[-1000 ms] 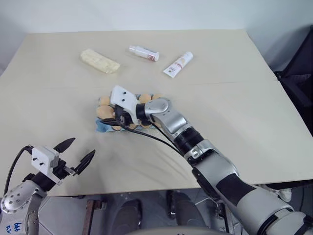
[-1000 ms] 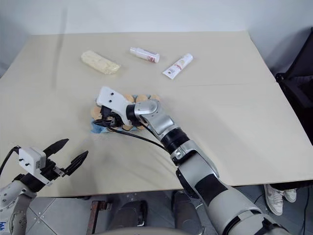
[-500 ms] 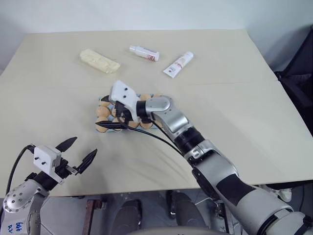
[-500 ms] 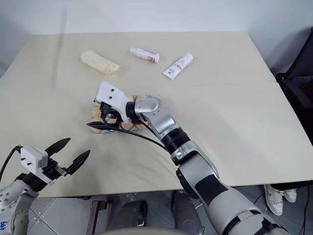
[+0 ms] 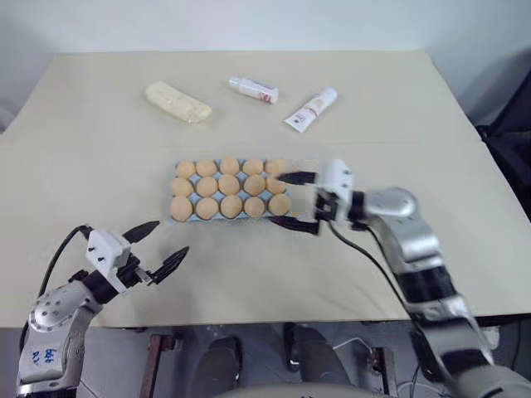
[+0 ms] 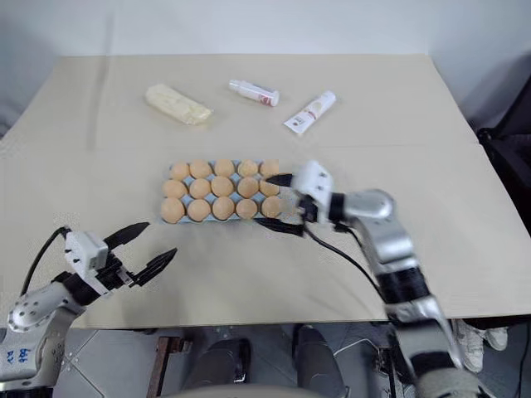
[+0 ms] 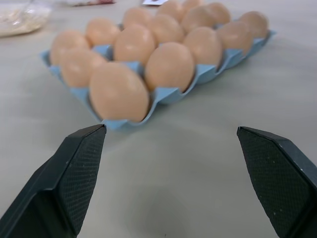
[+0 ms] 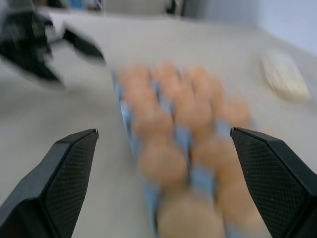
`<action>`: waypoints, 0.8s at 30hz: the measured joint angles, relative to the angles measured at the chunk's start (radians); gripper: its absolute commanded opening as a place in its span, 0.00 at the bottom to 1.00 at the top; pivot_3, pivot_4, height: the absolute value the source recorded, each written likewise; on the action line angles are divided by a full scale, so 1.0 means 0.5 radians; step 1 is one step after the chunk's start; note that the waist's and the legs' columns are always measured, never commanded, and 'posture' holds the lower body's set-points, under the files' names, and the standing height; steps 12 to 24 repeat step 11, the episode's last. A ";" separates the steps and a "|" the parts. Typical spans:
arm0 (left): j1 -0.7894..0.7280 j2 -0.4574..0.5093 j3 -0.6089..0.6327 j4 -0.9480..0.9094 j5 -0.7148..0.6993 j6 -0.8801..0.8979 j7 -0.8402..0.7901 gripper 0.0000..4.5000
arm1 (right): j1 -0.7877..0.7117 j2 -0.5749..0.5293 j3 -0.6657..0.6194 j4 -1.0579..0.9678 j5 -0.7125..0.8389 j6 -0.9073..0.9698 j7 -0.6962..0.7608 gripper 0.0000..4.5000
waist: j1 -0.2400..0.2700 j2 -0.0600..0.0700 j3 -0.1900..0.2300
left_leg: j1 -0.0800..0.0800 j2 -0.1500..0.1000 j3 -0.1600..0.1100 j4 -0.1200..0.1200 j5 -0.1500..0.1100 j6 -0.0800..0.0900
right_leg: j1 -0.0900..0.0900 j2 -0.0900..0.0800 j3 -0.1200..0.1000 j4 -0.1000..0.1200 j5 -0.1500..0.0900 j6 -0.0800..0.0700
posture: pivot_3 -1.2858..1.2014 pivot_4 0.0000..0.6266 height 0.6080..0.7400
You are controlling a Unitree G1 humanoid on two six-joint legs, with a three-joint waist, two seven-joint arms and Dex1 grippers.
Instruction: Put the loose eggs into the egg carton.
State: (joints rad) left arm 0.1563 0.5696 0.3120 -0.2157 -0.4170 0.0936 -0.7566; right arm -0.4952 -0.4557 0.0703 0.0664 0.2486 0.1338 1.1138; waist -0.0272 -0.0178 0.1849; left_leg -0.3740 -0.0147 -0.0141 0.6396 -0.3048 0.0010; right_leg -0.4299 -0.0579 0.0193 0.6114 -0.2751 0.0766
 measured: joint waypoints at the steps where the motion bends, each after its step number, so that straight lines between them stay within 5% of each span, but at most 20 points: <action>1: -0.034 0.010 -0.016 0.000 0.010 0.003 -0.007 1.00 | 0.101 -0.061 -0.060 -0.018 0.018 -0.040 -0.001 1.00 | 0.001 0.000 0.000 | 0.001 0.000 0.000 0.000 0.000 0.000 | 0.001 0.000 0.000 0.000 0.000 0.000 | 0.52 0.24 1.00; 8: -0.135 0.063 -0.078 0.042 0.070 0.006 -0.017 1.00 | 0.409 -0.165 -0.327 0.035 0.059 -0.210 -0.133 1.00 | -0.011 0.000 0.000 | 0.009 0.002 0.005 0.000 0.002 0.000 | 0.004 0.001 0.003 0.007 0.000 0.001 | 0.52 0.24 1.00; 24: -0.135 0.067 -0.078 0.070 0.098 0.002 -0.011 1.00 | 0.473 -0.165 -0.320 0.070 0.020 -0.364 -0.163 1.00 | 0.000 0.000 0.000 | 0.009 0.002 0.004 0.003 0.003 0.000 | 0.004 0.001 0.002 0.010 0.000 0.001 | 0.52 0.24 1.00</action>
